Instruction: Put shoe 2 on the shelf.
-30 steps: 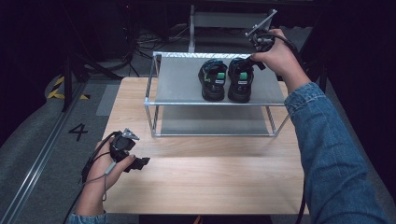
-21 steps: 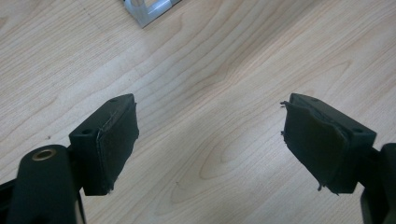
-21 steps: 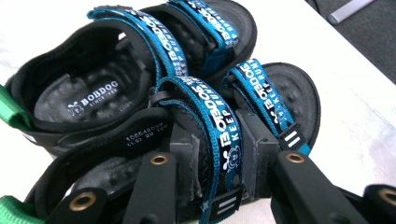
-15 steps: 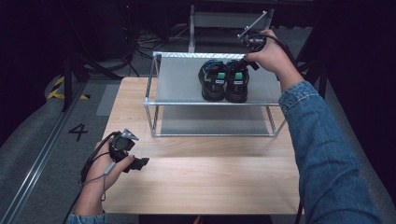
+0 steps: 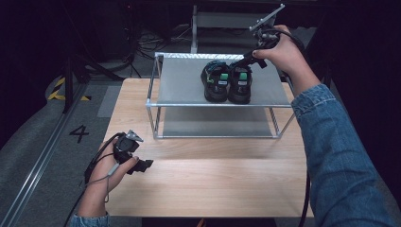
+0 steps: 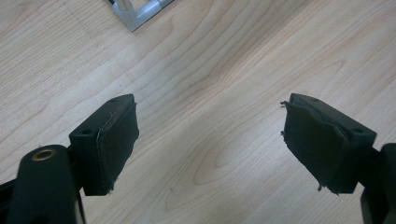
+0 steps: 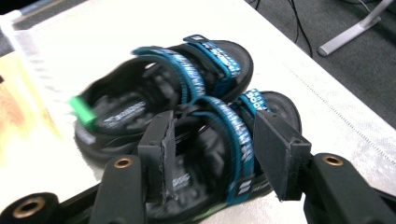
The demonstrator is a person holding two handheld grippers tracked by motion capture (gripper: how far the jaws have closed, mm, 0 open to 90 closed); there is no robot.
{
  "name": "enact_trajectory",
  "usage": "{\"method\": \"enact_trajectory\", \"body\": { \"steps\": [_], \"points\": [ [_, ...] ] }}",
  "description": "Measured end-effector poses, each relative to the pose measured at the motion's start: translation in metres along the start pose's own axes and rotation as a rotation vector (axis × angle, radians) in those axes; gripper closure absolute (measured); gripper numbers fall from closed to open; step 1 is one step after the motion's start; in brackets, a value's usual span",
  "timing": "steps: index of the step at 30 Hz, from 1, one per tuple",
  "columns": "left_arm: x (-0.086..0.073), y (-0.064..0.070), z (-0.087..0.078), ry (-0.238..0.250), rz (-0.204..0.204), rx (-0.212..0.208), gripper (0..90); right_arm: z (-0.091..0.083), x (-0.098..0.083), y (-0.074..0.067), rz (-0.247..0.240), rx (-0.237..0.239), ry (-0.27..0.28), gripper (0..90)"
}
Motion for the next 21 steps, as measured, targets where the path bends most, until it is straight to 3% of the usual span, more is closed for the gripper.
{"method": "enact_trajectory", "body": {
  "steps": [4,8,14,21],
  "points": [
    [0.004,0.000,0.001,-0.005,0.010,-0.003,18.5,-0.017,-0.006,-0.013,-0.011,0.014,0.019,50.3],
    [0.012,0.001,0.004,-0.005,0.027,-0.016,18.5,-0.036,-0.019,-0.024,-0.029,-0.001,0.016,50.4],
    [0.019,0.000,0.004,-0.014,0.033,-0.028,18.5,-0.058,-0.043,-0.034,-0.015,-0.012,0.022,50.5],
    [0.022,-0.007,0.004,-0.024,-0.005,-0.022,18.5,-0.078,-0.069,-0.045,-0.007,-0.026,0.029,50.1]
  ]
}}
Point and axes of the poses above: each handheld gripper's, and its own axes: z roughly forward along the jaws, x roughly out of its top, y roughly to its right, the point moved 6 cm from there along z, roughly forward along the jaws, and after that the axes turned 1 degree about x, right-handed, at the moved point
